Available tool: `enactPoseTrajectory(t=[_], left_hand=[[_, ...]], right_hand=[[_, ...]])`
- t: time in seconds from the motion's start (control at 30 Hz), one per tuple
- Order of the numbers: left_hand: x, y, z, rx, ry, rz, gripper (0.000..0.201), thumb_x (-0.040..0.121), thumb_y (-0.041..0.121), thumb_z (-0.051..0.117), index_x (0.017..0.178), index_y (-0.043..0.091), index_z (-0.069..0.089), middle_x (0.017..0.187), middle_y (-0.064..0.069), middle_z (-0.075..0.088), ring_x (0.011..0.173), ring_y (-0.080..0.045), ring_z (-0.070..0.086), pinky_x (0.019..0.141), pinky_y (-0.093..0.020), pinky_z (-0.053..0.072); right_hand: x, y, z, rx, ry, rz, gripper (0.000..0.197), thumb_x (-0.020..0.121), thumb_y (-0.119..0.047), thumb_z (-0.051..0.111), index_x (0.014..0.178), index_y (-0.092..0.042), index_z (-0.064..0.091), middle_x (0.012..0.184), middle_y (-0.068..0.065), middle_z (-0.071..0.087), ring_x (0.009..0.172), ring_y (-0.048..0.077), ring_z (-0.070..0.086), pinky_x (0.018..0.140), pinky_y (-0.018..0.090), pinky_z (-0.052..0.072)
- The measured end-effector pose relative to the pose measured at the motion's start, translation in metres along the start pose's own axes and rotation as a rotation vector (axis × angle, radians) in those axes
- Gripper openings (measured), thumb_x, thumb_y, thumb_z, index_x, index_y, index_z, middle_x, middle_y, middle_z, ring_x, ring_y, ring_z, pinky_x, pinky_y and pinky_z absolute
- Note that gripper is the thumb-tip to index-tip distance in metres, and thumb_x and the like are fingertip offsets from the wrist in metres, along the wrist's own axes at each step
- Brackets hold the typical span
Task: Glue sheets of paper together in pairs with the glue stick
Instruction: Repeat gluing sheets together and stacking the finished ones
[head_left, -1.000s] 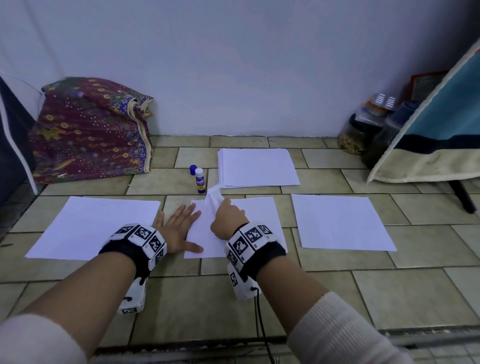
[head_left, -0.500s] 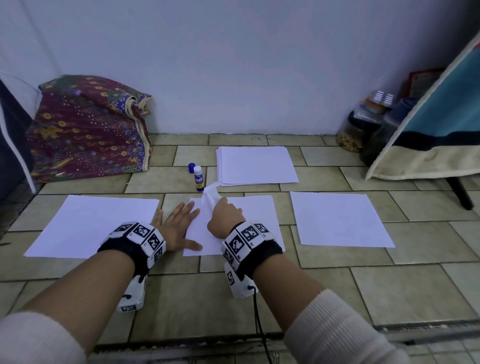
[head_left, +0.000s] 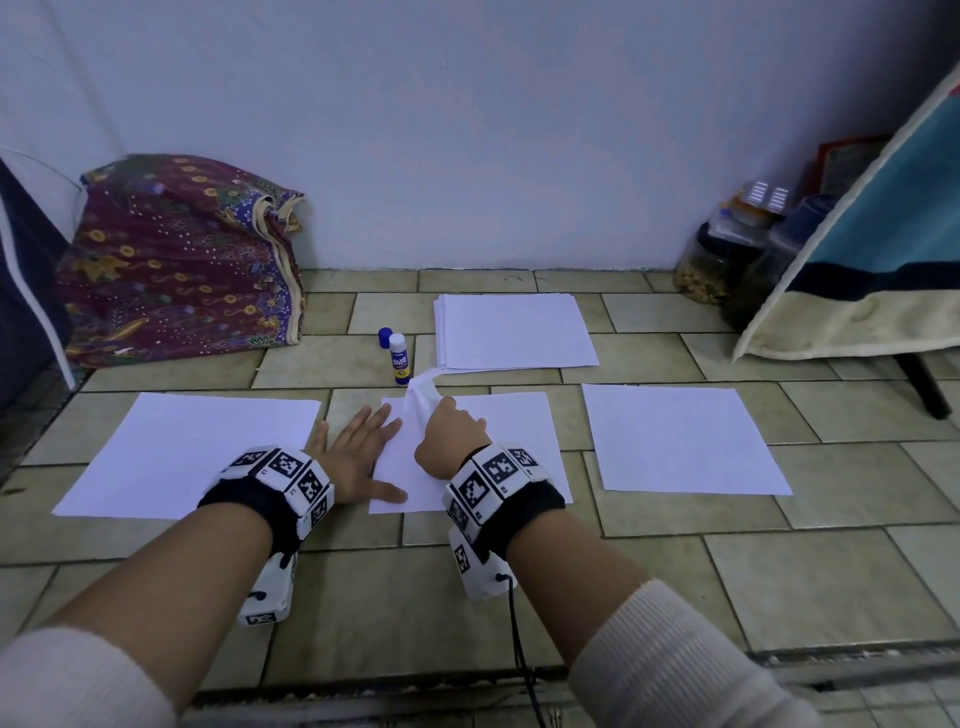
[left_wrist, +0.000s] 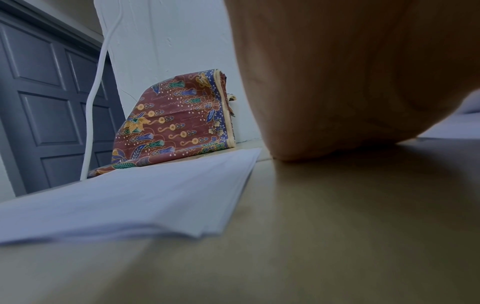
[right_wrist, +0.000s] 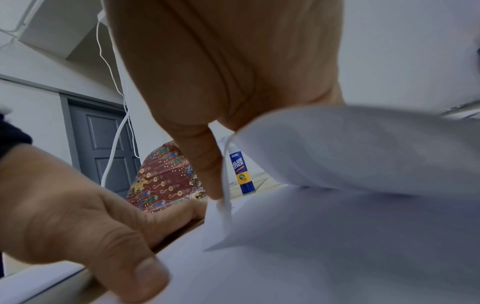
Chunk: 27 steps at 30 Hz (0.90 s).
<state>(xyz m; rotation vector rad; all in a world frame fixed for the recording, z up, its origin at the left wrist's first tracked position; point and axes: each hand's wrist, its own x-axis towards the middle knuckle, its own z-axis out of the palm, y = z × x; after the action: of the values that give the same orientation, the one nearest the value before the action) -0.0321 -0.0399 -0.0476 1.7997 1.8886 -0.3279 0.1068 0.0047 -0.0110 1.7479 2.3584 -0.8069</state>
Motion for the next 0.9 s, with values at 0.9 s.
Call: enactPoseTrajectory(t=[0.9], left_hand=[[-0.001,0.001,-0.001,0.032,-0.010,-0.005,0.098,0.086,0.062,0.053,0.154,0.022,-0.004,0.156,0.008,-0.027,0.143,-0.011,-0.026,0.114,-0.050,-0.013]], right_hand=[[0.017,0.002,0.018,-0.072,-0.025,0.029,0.056,0.084,-0.027,0.055,0.132,-0.008,0.033,0.126,0.014,0.048,0.124,0.034,0.039,0.106,0.055,0.029]])
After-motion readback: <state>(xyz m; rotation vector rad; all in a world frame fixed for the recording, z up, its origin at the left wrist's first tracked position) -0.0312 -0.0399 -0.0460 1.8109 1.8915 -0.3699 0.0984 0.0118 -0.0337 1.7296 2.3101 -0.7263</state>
